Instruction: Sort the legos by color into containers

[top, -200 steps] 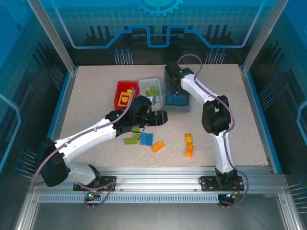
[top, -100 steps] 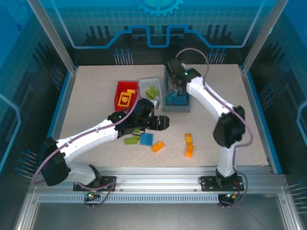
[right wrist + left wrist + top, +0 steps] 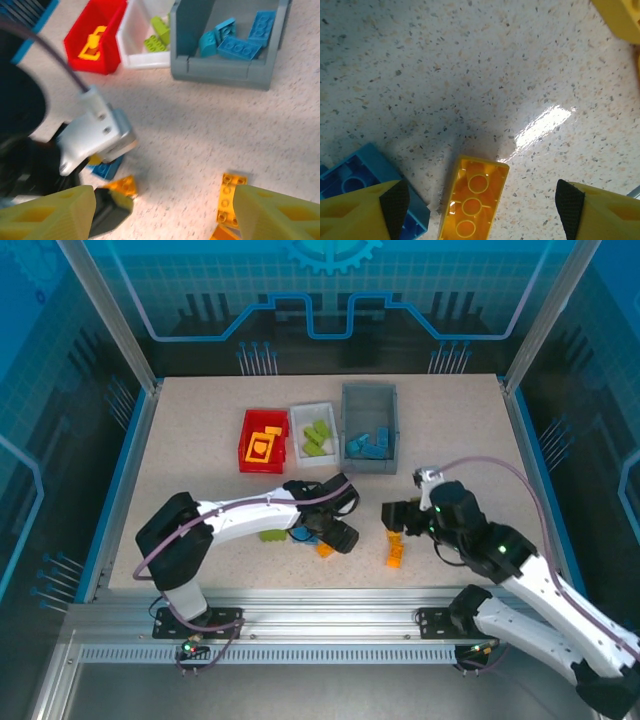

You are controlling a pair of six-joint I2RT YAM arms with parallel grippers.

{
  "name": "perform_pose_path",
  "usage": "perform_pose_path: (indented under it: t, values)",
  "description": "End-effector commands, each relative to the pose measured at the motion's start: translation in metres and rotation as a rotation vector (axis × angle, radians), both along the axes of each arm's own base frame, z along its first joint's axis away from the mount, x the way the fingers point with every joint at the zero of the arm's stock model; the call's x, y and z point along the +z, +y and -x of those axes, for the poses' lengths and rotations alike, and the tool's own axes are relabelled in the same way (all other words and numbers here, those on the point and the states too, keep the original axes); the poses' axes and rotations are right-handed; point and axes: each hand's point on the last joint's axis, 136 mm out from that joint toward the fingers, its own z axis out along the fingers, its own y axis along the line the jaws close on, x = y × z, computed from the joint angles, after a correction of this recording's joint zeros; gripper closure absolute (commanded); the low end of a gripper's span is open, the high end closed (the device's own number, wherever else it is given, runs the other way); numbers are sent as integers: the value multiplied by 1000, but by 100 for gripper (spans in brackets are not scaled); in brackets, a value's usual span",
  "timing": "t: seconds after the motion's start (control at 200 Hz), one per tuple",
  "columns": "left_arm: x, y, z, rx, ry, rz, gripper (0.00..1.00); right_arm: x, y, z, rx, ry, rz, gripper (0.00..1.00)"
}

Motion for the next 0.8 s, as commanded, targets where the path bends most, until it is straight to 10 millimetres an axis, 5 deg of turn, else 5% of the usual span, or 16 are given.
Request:
perform_pose_path:
  t: [0.0,0.245,0.505,0.795]
  values:
    - [-2,-5,9,-99,-7,-58,19,-5,-7,23,2,54,-66,26]
    - [-23,1,8,-105,-17,-165,21,-3,-3,23,8,74,-73,26]
    - [-25,4,2,-74,-57,-178,21,-6,5,21,30,82,-74,27]
    - [-46,9,13,-76,2,-213,40,-9,6,20,27,90,-70,27]
